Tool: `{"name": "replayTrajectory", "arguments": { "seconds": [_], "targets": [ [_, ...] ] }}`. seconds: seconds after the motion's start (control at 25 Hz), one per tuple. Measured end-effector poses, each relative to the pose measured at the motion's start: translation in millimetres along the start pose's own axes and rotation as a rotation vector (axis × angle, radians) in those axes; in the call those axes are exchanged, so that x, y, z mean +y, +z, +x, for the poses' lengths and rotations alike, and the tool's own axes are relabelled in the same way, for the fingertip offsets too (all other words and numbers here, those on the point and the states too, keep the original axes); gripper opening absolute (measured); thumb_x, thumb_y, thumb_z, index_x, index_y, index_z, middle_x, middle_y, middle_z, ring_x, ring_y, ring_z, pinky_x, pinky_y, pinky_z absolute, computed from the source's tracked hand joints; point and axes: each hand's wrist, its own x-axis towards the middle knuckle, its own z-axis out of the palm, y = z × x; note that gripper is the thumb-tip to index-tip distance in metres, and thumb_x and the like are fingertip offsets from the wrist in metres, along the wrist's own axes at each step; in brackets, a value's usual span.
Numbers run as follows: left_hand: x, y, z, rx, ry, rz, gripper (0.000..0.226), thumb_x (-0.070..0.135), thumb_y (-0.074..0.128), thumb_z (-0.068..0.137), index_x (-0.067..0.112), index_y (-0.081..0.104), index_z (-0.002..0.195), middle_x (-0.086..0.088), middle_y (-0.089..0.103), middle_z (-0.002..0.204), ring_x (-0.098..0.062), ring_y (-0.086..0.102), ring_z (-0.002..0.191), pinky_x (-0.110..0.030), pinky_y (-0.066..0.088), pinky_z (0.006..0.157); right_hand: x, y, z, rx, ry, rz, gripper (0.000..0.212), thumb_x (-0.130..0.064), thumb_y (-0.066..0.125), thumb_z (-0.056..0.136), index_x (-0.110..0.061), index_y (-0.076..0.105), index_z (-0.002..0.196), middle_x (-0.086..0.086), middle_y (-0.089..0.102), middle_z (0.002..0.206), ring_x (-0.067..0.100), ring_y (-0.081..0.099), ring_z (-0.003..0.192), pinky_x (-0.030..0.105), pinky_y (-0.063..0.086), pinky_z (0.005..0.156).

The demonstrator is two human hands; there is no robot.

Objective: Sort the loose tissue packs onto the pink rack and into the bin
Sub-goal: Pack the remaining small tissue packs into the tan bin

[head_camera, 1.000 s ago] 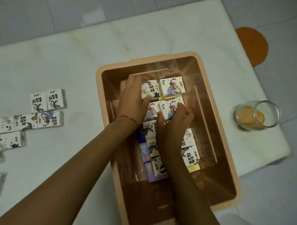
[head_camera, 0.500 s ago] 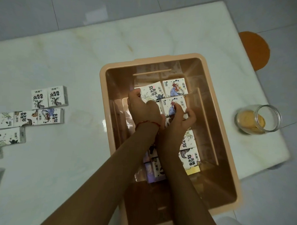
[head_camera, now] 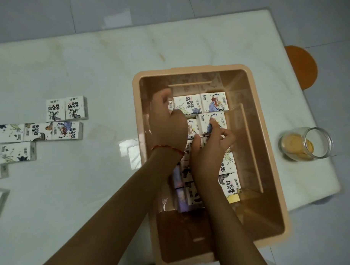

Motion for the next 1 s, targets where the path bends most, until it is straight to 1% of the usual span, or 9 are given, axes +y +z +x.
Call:
{"name": "replayTrajectory", "arguments": {
  "seconds": [0.12,0.24,0.4,0.52,0.64,0.72,0.8,0.92,1.0],
  "targets": [
    [23.8,-48.5,-7.6,0.111,0.176,-0.117,0.030,0.005,0.042,0.077,0.012,0.055,0.103,0.009,0.057,0.099,-0.003,0.060,0.091,-0.015,0.052,0.076,-23.3,-9.4,-12.2,0.054,-0.112,-0.027,0.041,-0.004,0.055,0.087,-0.007,0.049,0.127,0.009,0.036,0.126,0.013,0.040,0.107,0.009,0.029,0.083],
    [12.7,-114.9,-1.0,0.268,0.169,-0.138,0.031,-0.003,0.041,0.075,0.017,0.055,0.094,0.012,0.059,0.093,-0.002,0.063,0.084,-0.028,0.054,0.076,-35.4,-8.4,-14.4,-0.008,-0.335,-0.152,0.028,-0.003,0.050,0.087,-0.004,0.060,0.112,0.012,0.054,0.109,0.020,0.048,0.103,0.017,0.032,0.081],
    [-8.7,-189.6,7.2,0.307,0.092,-0.091,0.038,-0.014,0.046,0.080,0.023,0.058,0.084,0.008,0.063,0.090,0.006,0.061,0.076,-0.032,0.053,0.078,-22.1,-6.0,11.4,-0.181,-0.074,-0.350,0.030,-0.003,0.047,0.087,0.008,0.060,0.111,0.030,0.061,0.103,0.042,0.055,0.101,0.041,0.042,0.088],
    [-26.9,-236.4,18.1,0.262,0.021,-0.078,0.034,-0.006,0.052,0.081,0.027,0.057,0.081,0.008,0.063,0.090,-0.011,0.063,0.087,-0.027,0.054,0.074,-51.6,-12.5,6.0,-0.150,-0.076,-0.372,0.035,-0.016,0.046,0.088,0.001,0.060,0.115,0.026,0.062,0.109,0.037,0.059,0.095,0.040,0.047,0.087],
    [-58.0,-284.4,30.8,0.381,-0.085,-0.035,0.030,-0.011,0.048,0.083,0.016,0.060,0.089,0.004,0.062,0.092,-0.023,0.062,0.093,-0.035,0.052,0.084,-125.7,-3.7,-38.4,-0.136,-0.255,-0.103,0.025,-0.012,0.048,0.089,-0.007,0.062,0.109,0.010,0.063,0.105,0.019,0.059,0.089,0.029,0.047,0.083],
    [-83.9,-318.2,28.4,0.514,-0.172,0.104,0.026,-0.010,0.046,0.085,0.003,0.061,0.103,-0.004,0.060,0.102,-0.028,0.057,0.104,-0.026,0.042,0.095,-171.8,23.9,-91.8,-0.330,-0.421,0.041,0.019,-0.009,0.052,0.091,-0.013,0.062,0.106,-0.002,0.061,0.096,0.002,0.056,0.082,0.007,0.041,0.072],
    [-114.4,-352.6,19.3,0.605,-0.246,0.240,0.025,-0.005,0.044,0.086,-0.006,0.060,0.106,-0.017,0.059,0.108,-0.032,0.052,0.110,-0.021,0.036,0.092,-192.0,73.5,-149.5,-0.690,-0.546,0.010,0.023,-0.010,0.052,0.092,-0.016,0.059,0.112,-0.004,0.058,0.102,-0.003,0.053,0.084,0.004,0.039,0.072],
    [-162.2,-386.9,2.1,0.588,-0.398,0.330,0.028,0.003,0.043,0.086,-0.009,0.061,0.105,-0.025,0.060,0.108,-0.037,0.053,0.106,-0.040,0.041,0.096,-185.5,158.9,-207.4,-1.019,-0.604,-0.170,0.042,-0.011,0.050,0.092,-0.013,0.044,0.134,0.007,0.048,0.130,0.017,0.046,0.119,0.021,0.032,0.101],
    [-184.2,-392.8,-11.0,0.449,-0.419,0.471,0.029,0.005,0.042,0.088,-0.006,0.062,0.107,-0.024,0.062,0.108,-0.037,0.055,0.107,-0.043,0.044,0.097,-179.4,203.6,-221.0,-0.996,-0.636,-0.291,0.054,-0.009,0.049,0.090,-0.014,0.034,0.142,0.012,0.036,0.143,0.028,0.034,0.132,0.029,0.023,0.109]
  ]
}}
